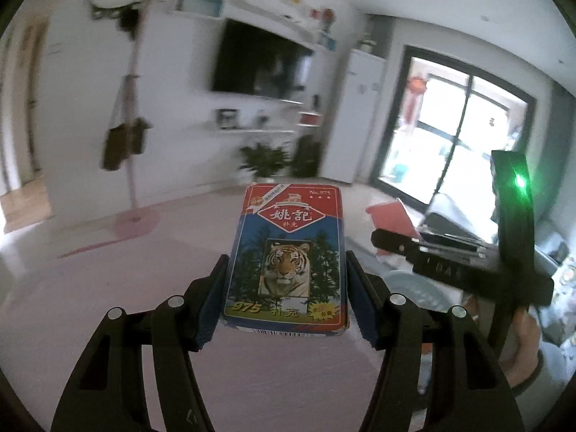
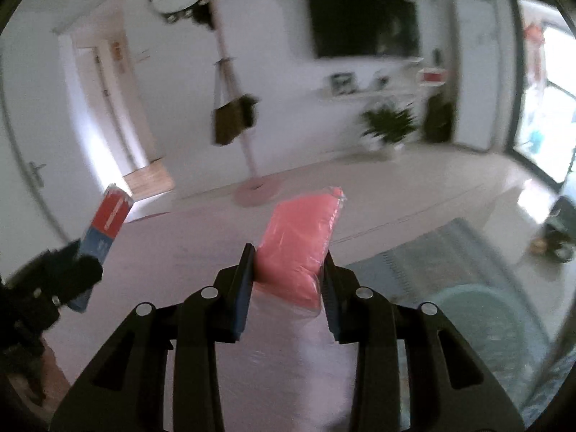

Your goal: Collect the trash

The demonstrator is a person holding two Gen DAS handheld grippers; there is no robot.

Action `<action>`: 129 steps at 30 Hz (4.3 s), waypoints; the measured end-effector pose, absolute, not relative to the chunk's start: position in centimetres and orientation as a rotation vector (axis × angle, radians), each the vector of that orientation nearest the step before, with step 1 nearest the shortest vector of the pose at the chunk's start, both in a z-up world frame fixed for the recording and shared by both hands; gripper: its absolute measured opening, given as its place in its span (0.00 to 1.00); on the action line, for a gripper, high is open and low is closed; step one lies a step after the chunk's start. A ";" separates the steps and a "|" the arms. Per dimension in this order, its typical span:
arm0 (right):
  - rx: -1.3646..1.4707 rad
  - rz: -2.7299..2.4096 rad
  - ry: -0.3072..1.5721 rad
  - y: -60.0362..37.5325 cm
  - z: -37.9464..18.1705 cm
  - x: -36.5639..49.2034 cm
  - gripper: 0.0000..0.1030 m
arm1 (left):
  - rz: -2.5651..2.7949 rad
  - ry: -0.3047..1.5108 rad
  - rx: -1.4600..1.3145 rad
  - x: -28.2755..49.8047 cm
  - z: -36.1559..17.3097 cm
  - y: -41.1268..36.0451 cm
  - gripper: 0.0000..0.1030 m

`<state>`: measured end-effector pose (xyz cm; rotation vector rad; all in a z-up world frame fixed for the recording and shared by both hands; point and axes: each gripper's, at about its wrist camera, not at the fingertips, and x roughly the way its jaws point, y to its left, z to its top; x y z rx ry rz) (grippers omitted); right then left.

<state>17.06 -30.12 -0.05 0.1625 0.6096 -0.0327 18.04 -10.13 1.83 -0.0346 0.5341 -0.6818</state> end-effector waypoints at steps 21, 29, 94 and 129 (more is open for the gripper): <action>0.325 -0.322 0.716 -47.4 -7.8 7.7 0.31 | -0.885 0.750 -0.035 17.5 -5.8 -28.3 0.58; 0.362 -0.351 0.792 -48.5 -10.9 8.8 0.32 | -0.901 0.827 0.013 18.0 -8.7 -30.8 0.58; 0.081 -0.383 0.348 -31.1 -6.8 2.9 0.73 | -0.139 0.374 -0.032 9.6 -5.2 -9.2 0.92; 0.076 -0.348 0.358 -30.0 -7.0 3.4 0.76 | -0.140 0.385 -0.039 10.1 -5.4 -9.3 0.93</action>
